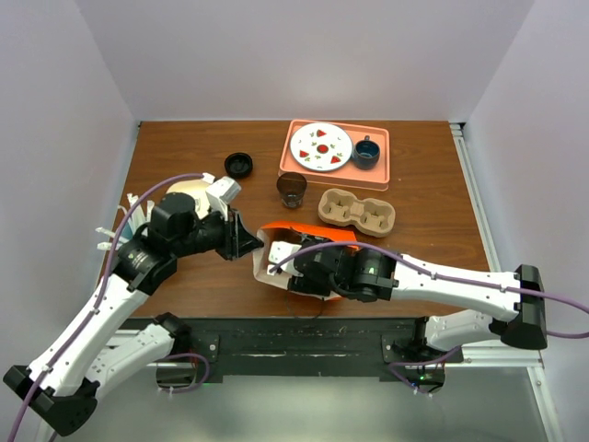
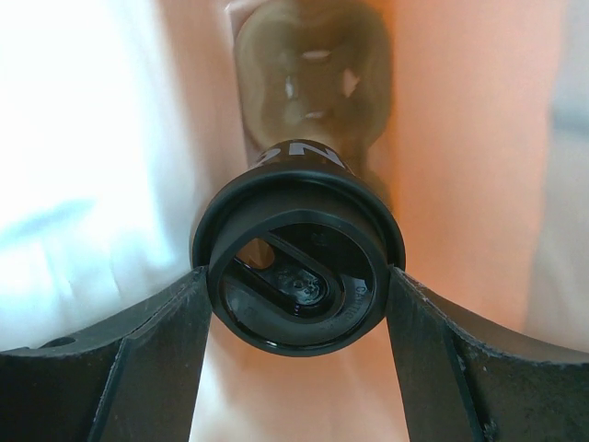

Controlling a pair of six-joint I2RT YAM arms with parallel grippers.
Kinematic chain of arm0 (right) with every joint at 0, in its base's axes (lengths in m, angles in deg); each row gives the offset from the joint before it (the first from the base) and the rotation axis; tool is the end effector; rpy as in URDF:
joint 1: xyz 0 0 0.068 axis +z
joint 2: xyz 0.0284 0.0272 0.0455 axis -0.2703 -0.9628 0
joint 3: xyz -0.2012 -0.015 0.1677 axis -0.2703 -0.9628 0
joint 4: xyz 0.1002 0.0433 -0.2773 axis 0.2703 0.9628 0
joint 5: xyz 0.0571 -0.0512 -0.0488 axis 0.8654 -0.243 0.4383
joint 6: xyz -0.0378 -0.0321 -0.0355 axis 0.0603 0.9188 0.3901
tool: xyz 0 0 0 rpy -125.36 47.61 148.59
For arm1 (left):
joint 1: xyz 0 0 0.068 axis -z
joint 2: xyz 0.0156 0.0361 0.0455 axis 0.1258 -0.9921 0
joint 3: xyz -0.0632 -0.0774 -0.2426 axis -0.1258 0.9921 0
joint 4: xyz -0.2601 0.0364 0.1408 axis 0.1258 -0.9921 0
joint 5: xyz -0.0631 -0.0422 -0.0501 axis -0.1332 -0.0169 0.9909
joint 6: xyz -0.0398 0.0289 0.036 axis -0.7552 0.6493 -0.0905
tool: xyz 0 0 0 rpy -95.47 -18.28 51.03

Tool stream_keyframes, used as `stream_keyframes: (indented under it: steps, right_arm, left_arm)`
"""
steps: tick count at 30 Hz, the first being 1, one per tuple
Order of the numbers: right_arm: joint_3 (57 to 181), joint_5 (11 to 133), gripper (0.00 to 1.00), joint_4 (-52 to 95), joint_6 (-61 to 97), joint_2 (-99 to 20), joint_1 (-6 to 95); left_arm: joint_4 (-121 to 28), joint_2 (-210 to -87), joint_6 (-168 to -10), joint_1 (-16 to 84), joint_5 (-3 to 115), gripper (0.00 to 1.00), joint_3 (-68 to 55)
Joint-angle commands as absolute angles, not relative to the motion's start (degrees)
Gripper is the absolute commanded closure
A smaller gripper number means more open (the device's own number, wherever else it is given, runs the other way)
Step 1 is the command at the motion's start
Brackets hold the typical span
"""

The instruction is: Pack the takeout coffee

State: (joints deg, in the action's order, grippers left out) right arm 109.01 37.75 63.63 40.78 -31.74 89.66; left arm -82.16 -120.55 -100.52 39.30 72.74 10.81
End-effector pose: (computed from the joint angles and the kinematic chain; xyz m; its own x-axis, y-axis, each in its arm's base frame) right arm 0.1050 0.2917 0.2890 0.0093 -0.8544 -0.5196 -0.8097 0.2985 -0.5052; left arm 0.1803 -0.1358 0.3462 -0.6555 -0.0096 -0.7552 0.5945 0.6102 -0.5237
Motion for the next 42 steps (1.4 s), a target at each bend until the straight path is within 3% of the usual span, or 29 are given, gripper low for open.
stream_keyframes:
  steps: [1,2,4,9,15,18,19,29,42]
  right_arm:
    - [106.21,36.15,0.58,61.98,40.11,-28.82,90.04]
    - [105.76,36.06,0.57,61.89,40.19,-27.95,89.95]
    - [104.71,35.97,0.57,61.45,40.54,-27.33,90.04]
    - [104.79,35.1,0.58,60.57,41.25,-26.62,89.95]
    - [104.88,34.31,0.57,61.54,41.69,-27.85,89.95]
    - [105.49,33.51,0.58,61.71,41.87,-28.9,89.95]
    - [106.02,33.51,0.57,62.06,41.17,-29.08,90.04]
    - [107.69,34.13,0.59,63.3,38.52,-30.31,90.04]
    - [104.53,35.18,0.59,62.42,38.0,-29.26,90.04]
  left_arm:
    - [-79.56,-117.94,-103.11,39.66,74.98,0.71,12.81]
    - [-79.04,-117.5,-103.38,39.66,75.08,0.64,13.68]
    - [-79.12,-117.49,-103.56,39.57,75.86,0.64,13.87]
    - [-79.65,-117.93,-103.73,39.66,77.71,1.0,14.22]
    - [-78.77,-116.0,-105.05,39.75,78.68,1.0,16.15]
    - [-79.12,-114.95,-106.02,39.66,78.15,0.69,16.68]
    - [-79.47,-114.6,-106.11,39.75,77.98,0.63,16.77]
    - [-79.65,-113.45,-104.79,39.66,70.95,0.55,18.35]
    - [-75.96,-116.61,-106.19,39.57,71.2,0.52,14.75]
